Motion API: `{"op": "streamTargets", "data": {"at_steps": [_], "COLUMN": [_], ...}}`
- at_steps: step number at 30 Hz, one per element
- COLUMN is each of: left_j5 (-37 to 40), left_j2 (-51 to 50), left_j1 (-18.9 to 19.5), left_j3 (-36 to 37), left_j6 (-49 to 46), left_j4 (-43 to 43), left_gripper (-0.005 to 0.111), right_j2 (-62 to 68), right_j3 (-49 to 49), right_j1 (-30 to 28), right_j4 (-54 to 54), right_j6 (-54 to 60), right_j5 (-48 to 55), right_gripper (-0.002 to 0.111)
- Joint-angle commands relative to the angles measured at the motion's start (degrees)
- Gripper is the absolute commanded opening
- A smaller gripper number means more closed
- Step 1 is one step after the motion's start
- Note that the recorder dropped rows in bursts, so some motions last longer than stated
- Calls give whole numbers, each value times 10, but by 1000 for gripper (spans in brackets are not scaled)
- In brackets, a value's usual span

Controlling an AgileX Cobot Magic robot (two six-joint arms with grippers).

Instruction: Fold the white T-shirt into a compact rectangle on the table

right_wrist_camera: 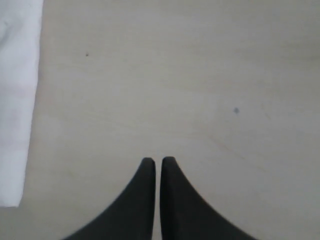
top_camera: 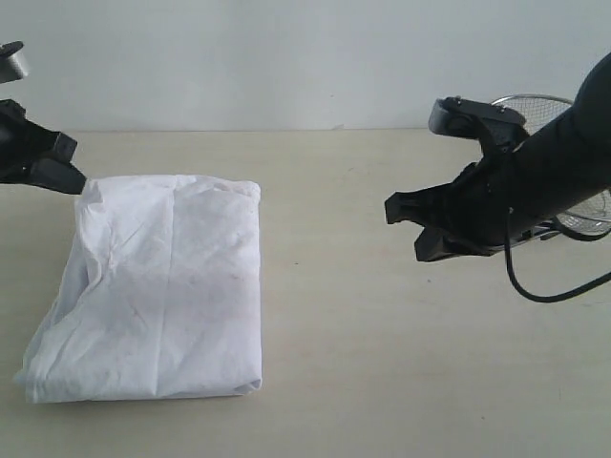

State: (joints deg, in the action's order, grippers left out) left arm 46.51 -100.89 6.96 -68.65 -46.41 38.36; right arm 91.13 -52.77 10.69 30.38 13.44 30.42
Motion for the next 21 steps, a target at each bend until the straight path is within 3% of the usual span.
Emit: {"op": "streamTargets", "data": {"at_steps": [1, 9, 21], "left_j5": [62, 64, 49], "left_j2": [0, -47, -80], "left_j1": [-35, -63, -60], "left_j3": [1, 33, 38], "left_j6": [-31, -1, 105], "left_j4": [37, 18, -173], "left_gripper": [5, 5, 5], "right_j2": [15, 15, 15], "right_j3": [-16, -16, -16], "right_j1": [-4, -4, -4], "right_j4": [95, 140, 140], "right_j6": [80, 125, 126], "right_j5": [26, 65, 91], "right_gripper": [0, 0, 0]}}
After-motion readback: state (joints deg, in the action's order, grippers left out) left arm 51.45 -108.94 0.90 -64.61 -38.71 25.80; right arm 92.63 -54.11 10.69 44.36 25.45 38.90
